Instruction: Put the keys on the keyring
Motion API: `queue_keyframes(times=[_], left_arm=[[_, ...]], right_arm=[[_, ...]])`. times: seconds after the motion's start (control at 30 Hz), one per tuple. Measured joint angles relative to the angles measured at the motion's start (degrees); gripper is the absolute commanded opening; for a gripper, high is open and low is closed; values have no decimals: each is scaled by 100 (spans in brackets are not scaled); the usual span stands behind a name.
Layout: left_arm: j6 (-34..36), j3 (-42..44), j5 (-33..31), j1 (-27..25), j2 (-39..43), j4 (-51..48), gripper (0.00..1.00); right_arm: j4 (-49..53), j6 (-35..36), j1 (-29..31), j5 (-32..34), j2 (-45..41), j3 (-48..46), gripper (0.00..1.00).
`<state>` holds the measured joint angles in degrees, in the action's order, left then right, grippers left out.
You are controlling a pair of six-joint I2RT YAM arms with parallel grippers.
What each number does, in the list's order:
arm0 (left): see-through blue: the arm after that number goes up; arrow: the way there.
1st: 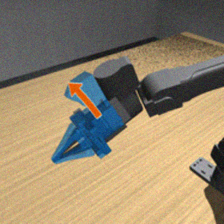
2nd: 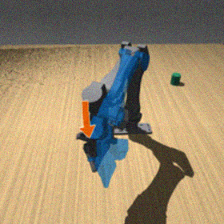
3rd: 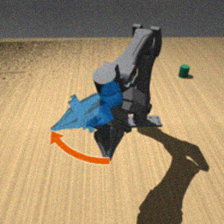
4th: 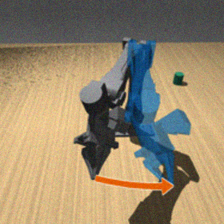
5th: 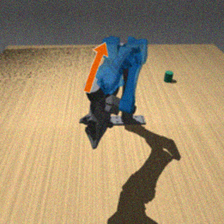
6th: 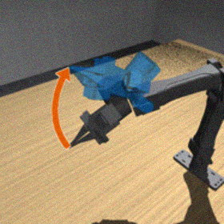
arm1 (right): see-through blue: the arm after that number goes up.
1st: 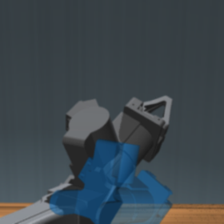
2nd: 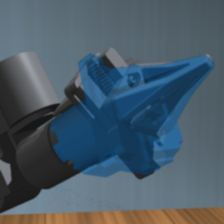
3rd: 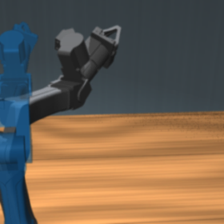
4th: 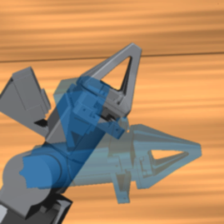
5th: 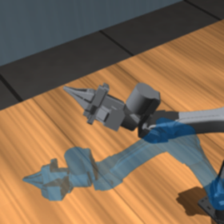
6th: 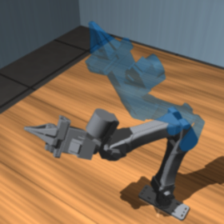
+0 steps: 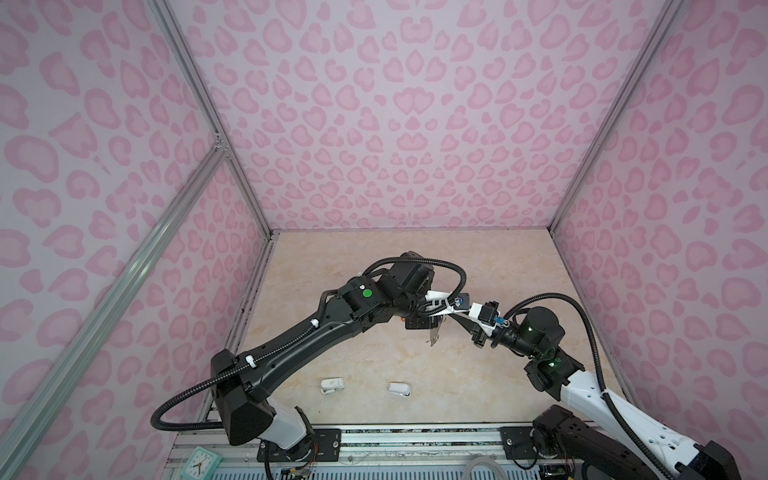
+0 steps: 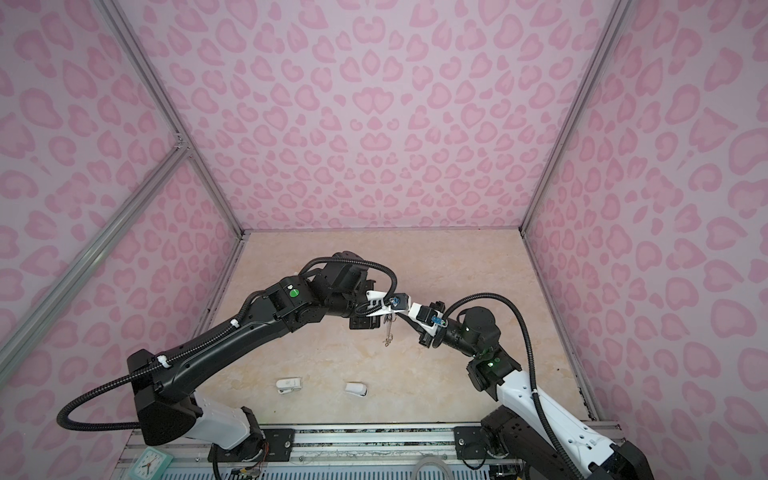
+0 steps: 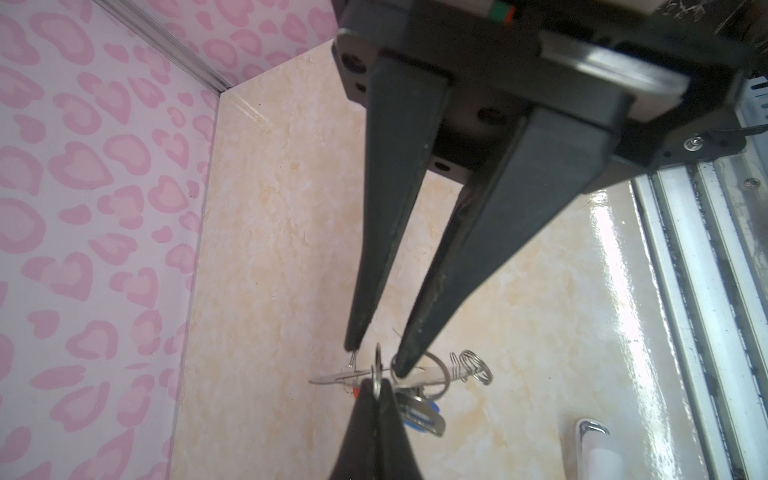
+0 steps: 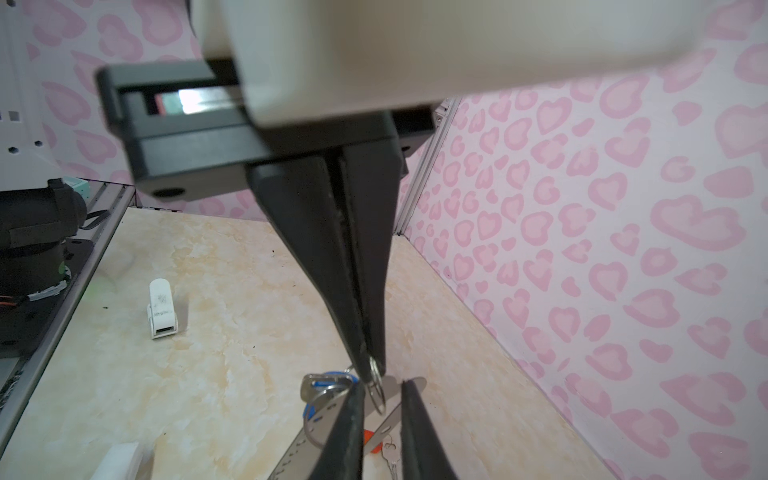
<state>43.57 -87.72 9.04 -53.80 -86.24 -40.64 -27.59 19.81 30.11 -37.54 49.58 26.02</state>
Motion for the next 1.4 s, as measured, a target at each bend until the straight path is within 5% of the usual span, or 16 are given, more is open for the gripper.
queue_keyframes(times=[0.53, 0.9, 1.4], left_arm=[[140, 155, 199, -9, 136, 55, 3], [179, 332, 463, 46, 245, 216, 3], [210, 435, 577, 44, 332, 223, 3]], right_arm=[[-173, -125, 13, -79, -7, -144, 14], [-81, -286, -50, 61, -361, -317, 22], [-48, -614, -9, -306, -120, -181, 15]])
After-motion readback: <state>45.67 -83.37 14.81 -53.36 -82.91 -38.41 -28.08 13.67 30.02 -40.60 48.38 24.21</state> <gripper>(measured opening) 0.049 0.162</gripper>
